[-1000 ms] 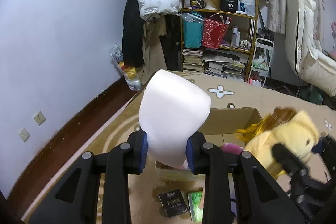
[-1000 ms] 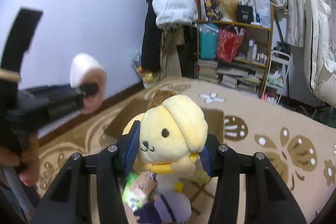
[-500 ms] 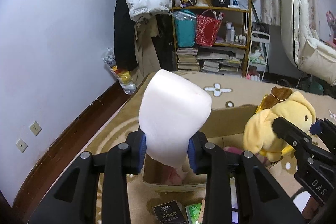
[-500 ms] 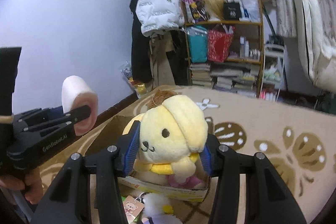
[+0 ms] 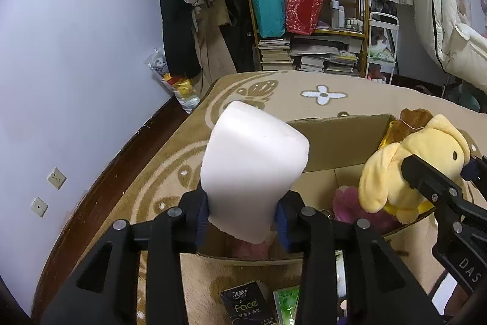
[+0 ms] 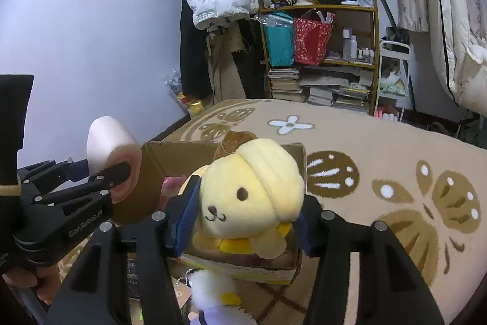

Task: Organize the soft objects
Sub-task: 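Lift and carry both plushes over the cardboard box, then open both tools to drop the two plushes into the box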

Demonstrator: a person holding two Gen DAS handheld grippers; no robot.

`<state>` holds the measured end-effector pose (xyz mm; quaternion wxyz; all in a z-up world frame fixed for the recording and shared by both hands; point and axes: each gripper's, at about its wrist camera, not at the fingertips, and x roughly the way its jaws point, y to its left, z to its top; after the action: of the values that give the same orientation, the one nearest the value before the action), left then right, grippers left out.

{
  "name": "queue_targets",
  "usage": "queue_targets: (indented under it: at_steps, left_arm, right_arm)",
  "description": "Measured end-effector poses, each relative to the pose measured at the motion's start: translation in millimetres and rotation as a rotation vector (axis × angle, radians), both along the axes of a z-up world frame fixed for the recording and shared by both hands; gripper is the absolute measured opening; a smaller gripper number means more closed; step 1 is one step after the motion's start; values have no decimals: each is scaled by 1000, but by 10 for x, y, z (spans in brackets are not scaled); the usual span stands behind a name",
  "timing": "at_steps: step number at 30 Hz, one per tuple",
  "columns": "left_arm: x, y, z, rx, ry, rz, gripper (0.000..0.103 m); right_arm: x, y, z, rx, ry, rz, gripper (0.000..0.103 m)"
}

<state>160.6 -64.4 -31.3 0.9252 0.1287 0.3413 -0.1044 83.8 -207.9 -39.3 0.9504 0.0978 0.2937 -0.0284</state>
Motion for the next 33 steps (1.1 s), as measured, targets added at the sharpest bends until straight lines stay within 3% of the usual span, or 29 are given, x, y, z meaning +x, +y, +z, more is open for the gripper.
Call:
queue_targets:
  at_steps: [3,7,12,14,16,19,24,33]
  left_arm:
    - [8,36,-4,-7,10,10,42]
    - [7,94,44,-5,-27,38,63]
    - [-14,174,78,-21,-39,65,79]
    - [-21,203,93,-17,-46,70,83]
    - [-42,230,120,-6,-58,79,93]
    - [-76,288,187,-19,-81,104,102]
    - [-102,400,250,-54,-76,144,102]
    - [-218,657,240,-110,-25,191,102]
  right_arm:
    - [6,0,12,-6,1,3,64]
    - [-7,-21,7,15,4,2,65]
    - [-26,-14,20,1,6,3,66]
    - [-32,-11,26,7,7,5,71]
    - [-62,-5,45,13,1,1,85]
    - [-100,7,82,16,-7,4,90]
    - [-183,26,105,7,0,-2,99]
    - [-365,63,123,2,29,-10,103]
